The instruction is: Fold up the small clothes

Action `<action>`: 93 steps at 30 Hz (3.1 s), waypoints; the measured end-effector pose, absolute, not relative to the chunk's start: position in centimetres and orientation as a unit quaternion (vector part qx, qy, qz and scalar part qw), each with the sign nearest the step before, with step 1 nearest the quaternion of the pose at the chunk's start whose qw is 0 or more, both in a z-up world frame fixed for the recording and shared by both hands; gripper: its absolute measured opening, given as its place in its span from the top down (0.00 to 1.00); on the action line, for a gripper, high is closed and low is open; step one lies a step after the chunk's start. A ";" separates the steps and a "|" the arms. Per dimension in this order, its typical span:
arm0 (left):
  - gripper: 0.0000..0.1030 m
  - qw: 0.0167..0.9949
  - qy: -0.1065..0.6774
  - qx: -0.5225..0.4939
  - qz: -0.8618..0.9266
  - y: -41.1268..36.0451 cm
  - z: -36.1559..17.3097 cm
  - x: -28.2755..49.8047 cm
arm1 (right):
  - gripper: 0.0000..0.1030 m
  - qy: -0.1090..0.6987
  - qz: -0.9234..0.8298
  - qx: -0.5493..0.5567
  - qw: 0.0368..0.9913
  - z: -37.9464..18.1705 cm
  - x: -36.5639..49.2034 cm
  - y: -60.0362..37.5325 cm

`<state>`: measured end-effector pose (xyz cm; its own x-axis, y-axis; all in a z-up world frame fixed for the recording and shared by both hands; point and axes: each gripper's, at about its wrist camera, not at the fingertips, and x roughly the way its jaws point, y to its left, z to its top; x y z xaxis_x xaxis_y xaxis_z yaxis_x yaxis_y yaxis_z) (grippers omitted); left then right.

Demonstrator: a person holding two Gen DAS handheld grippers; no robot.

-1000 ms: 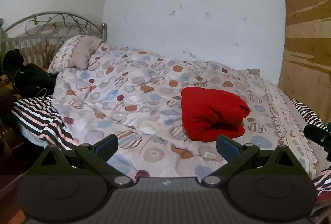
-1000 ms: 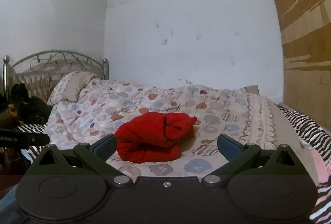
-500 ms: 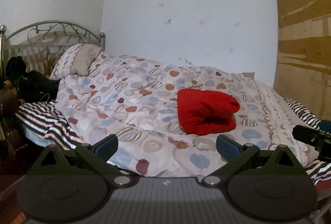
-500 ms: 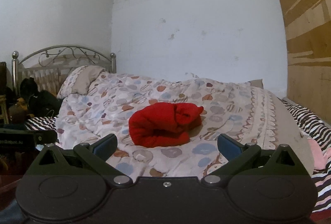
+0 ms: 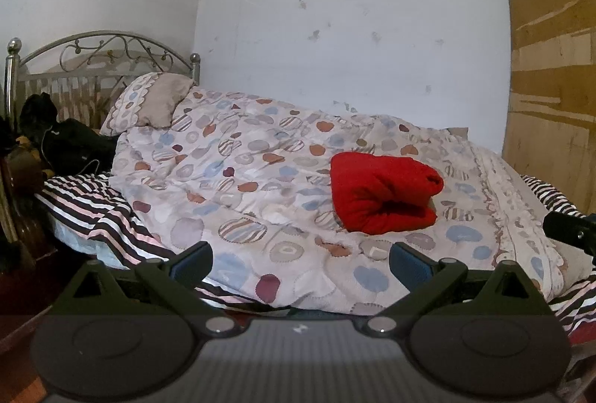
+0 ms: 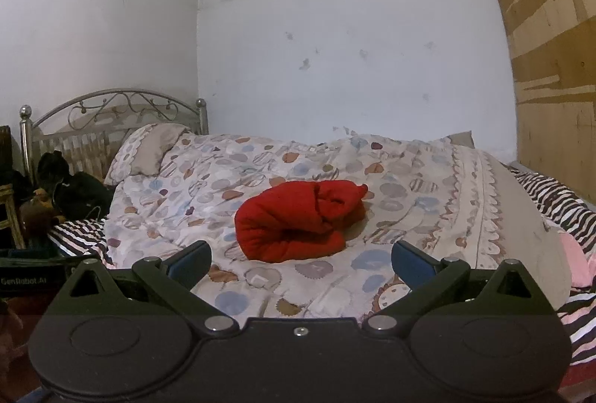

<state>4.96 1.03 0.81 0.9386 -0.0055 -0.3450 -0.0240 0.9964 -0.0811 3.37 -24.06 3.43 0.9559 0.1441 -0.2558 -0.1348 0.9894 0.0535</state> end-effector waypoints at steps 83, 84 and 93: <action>0.00 0.983 0.177 -0.041 0.009 0.9 0.4 4.1 | 0.00 0.124 0.061 0.005 0.990 4.1 3.7 -24.3; 0.00 0.983 0.177 -0.041 0.009 0.9 0.4 4.1 | 0.00 0.124 0.061 0.006 0.990 4.1 3.7 -24.4; 0.00 0.983 0.178 -0.040 0.010 0.8 0.4 4.1 | 0.00 0.125 0.063 0.005 0.990 4.0 3.6 -24.2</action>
